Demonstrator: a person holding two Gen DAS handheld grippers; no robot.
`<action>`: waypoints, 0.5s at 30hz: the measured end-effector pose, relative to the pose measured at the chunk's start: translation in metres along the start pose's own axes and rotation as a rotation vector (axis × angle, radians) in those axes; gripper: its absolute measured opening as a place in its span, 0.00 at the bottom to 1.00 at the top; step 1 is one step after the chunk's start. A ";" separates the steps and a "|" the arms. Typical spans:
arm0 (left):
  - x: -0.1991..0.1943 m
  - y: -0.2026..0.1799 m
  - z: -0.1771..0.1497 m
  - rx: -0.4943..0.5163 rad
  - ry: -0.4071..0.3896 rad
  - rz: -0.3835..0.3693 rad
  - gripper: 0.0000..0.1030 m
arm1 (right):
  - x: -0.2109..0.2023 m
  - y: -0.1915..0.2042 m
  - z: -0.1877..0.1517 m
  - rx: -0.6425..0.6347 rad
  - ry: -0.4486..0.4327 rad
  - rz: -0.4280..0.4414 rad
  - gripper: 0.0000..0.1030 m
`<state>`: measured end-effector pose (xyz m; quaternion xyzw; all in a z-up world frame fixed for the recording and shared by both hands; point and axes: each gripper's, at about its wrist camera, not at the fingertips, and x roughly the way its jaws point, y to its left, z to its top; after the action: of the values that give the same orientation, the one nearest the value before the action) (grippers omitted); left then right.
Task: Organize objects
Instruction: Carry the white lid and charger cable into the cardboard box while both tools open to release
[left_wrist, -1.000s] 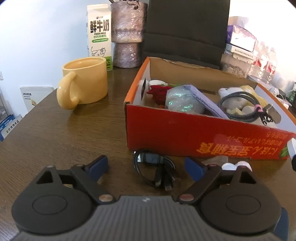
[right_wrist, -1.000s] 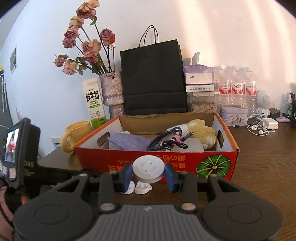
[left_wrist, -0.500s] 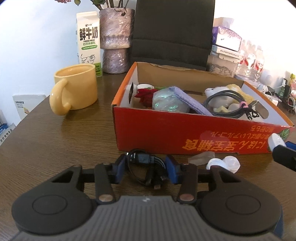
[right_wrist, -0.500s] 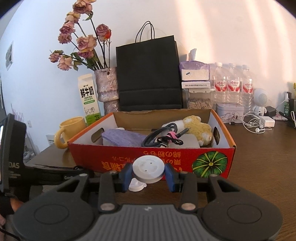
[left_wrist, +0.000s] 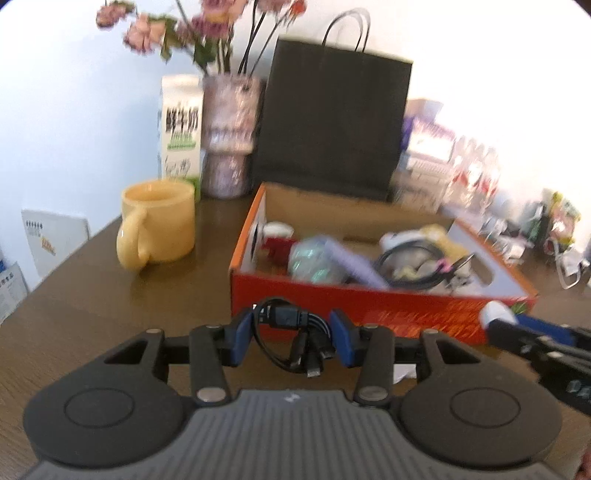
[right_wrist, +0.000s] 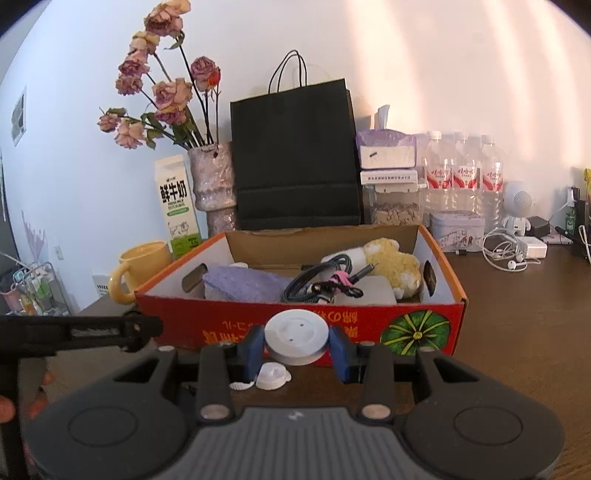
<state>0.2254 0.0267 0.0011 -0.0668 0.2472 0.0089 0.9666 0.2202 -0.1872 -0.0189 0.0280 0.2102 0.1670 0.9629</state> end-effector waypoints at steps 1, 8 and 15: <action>-0.005 -0.002 0.002 0.000 -0.014 -0.007 0.45 | -0.001 0.000 0.001 -0.003 -0.005 -0.002 0.36; -0.021 -0.013 0.017 0.016 -0.064 -0.039 0.45 | -0.007 0.006 0.013 -0.026 -0.038 -0.013 0.36; -0.025 -0.021 0.041 0.026 -0.113 -0.058 0.45 | -0.005 0.012 0.036 -0.050 -0.069 -0.012 0.36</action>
<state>0.2240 0.0116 0.0518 -0.0607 0.1902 -0.0188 0.9797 0.2271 -0.1772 0.0175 0.0085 0.1728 0.1655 0.9709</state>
